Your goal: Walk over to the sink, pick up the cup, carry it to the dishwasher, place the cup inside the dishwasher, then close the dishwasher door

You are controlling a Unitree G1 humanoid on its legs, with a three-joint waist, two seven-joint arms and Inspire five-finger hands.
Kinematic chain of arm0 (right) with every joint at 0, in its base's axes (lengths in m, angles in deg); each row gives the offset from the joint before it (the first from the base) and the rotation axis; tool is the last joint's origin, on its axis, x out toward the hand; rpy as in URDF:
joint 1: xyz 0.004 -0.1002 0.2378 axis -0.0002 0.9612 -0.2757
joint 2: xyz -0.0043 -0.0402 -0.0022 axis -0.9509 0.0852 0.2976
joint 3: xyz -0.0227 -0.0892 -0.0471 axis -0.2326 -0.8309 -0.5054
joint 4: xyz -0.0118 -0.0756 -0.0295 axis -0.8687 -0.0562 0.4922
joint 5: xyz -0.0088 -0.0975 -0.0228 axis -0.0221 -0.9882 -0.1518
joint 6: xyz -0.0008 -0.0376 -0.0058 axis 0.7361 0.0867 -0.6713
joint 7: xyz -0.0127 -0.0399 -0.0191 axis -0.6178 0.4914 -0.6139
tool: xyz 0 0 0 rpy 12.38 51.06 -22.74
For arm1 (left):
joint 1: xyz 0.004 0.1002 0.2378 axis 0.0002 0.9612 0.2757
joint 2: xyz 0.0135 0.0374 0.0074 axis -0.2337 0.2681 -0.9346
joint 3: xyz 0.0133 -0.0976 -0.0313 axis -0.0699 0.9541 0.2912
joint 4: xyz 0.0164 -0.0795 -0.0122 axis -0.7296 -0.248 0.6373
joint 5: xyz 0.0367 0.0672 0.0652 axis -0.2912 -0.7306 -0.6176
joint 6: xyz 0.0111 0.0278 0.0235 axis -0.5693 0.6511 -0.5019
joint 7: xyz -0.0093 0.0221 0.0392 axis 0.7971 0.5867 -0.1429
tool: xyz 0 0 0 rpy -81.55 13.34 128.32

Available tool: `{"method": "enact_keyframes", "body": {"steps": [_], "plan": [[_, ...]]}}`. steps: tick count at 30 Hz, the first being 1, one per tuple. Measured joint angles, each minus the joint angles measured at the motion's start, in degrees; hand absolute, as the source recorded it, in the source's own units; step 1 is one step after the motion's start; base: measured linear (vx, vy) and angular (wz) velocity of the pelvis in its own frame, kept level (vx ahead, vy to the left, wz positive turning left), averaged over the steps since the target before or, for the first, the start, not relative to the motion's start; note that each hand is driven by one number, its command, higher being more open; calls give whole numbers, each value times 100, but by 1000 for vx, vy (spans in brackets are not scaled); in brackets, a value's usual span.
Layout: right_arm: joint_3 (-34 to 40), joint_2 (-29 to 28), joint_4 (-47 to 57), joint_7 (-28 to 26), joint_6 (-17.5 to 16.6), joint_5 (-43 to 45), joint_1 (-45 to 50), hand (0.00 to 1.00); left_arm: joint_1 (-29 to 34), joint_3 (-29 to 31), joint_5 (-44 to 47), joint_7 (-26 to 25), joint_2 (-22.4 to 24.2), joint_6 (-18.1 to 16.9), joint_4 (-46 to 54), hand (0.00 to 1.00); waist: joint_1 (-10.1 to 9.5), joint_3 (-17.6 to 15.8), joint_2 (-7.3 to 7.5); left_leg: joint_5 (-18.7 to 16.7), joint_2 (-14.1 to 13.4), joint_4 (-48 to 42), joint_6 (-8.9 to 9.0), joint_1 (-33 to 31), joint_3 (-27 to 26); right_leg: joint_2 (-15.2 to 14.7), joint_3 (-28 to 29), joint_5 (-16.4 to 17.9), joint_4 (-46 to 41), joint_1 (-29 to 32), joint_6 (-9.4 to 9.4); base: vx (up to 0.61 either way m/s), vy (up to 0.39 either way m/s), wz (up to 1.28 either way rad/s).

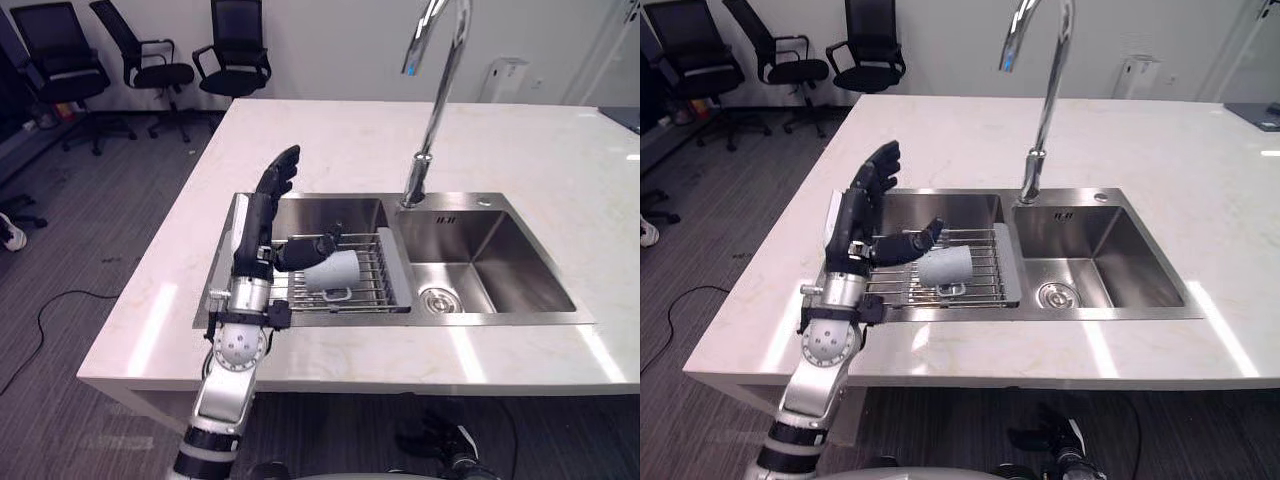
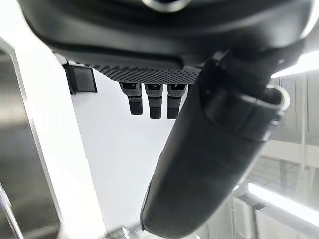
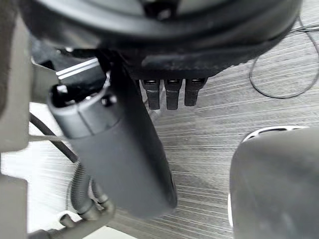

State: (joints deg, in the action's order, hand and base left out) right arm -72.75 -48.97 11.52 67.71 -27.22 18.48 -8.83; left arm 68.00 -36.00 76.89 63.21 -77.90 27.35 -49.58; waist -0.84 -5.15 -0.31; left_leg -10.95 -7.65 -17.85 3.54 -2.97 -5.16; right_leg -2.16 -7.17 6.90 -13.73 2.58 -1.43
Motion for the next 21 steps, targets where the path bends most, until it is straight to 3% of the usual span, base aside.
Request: {"method": "enact_keyframes", "body": {"steps": [5, 11, 21], "plan": [[196, -2, -164, -48, 5, -1, 48, 90, -13, -35, -448, 55, -290, 229, -625, 90, 22, -17, -19, 230, 205, 631, -66, 399, -59, -91, 58, -206, 567, -359, -84, 74, 73, 1], [201, -7, -168, -97, -11, -10, -39, 90, -14, -360, -891, 269, -450, 291, -1072, 90, 40, -16, -26, 670, 240, 1302, -42, 525, -76, -45, 97, -517, 1049, -367, -13, 0, -23, -5], [151, 27, -194, -98, -12, -22, 41, 90, -2, -396, -1285, 375, -634, 377, -1647, 90, 141, -16, -56, 890, 279, 1635, -60, 554, -47, -18, 218, -1072, 1692, -468, -23, -80, 4, -7]]}}
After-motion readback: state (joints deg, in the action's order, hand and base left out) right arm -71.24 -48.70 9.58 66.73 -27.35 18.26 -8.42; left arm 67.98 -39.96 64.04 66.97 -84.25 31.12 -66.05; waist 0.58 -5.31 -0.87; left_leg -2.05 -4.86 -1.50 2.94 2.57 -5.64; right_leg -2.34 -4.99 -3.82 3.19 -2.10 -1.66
